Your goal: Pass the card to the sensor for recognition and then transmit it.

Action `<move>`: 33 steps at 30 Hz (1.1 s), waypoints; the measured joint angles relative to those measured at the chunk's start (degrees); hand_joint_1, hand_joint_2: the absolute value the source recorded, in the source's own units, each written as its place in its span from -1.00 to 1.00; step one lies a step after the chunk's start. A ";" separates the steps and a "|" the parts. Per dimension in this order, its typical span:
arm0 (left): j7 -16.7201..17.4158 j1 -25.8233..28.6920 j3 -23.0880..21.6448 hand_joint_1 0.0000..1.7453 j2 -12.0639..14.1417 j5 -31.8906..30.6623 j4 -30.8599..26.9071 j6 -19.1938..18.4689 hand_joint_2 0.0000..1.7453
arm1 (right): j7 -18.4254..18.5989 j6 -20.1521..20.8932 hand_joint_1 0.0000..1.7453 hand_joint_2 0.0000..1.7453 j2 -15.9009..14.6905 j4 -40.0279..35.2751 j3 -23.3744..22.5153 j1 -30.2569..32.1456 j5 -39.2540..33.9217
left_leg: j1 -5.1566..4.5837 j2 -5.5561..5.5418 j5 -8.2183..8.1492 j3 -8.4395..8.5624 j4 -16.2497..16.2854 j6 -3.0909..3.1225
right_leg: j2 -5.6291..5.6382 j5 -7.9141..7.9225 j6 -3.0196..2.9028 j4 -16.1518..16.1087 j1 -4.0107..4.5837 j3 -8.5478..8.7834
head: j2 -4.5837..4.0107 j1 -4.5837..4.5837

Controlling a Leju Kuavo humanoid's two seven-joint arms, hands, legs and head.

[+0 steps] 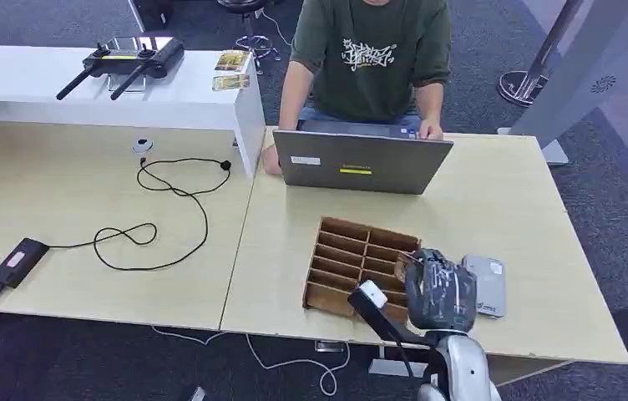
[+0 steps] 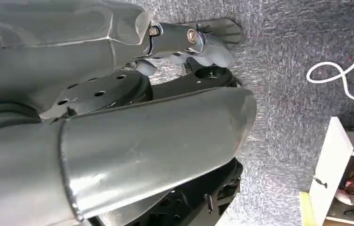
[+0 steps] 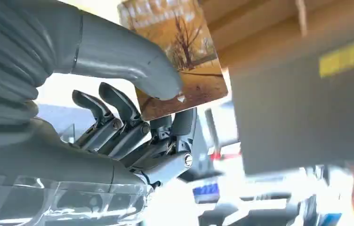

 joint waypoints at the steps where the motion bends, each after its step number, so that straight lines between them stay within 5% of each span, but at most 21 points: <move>1: -0.31 0.05 0.04 -1.00 -0.07 0.15 0.00 0.00 -1.00 | -0.33 -1.35 1.00 1.00 0.00 -1.29 -0.74 0.32 -0.41 | 0.00 0.00 0.00 0.00 0.00 0.00 | 0.00 0.00 0.00 0.00 0.00 0.00 | 0.00 0.00; 18: -0.83 0.67 0.17 -1.00 -0.46 0.33 0.00 0.00 -1.00 | -5.16 -13.92 1.00 1.00 0.63 -14.57 -12.37 5.54 -15.30 | 0.00 0.00 0.00 0.01 0.00 0.00 | 0.00 0.00 0.00 0.00 0.00 0.00 | 0.00 0.00; 24: -1.16 0.59 0.17 -1.00 -0.37 0.33 0.22 0.00 -1.00 | -9.95 -21.29 1.00 1.00 2.03 -16.39 -18.30 6.59 -28.25 | -0.01 0.00 0.00 0.00 0.00 0.00 | 0.00 0.00 0.00 0.00 0.00 0.00 | 0.00 0.00; 29: -1.16 0.54 0.17 -1.00 -0.37 0.31 0.35 0.00 -1.00 | -16.88 -21.48 0.94 1.00 4.24 -17.31 -23.21 6.84 -34.18 | 0.00 0.01 0.00 0.01 0.00 0.00 | 0.00 0.00 0.00 -0.01 0.00 0.00 | 0.00 0.00; 33: -1.14 0.48 0.17 -1.00 -0.37 -0.04 0.35 0.00 -1.00 | -19.04 -21.48 0.94 1.00 6.07 -17.76 -26.83 6.50 -34.53 | 0.01 0.00 0.00 0.01 0.00 0.00 | 0.01 0.00 0.00 0.00 0.00 0.00 | 0.00 0.00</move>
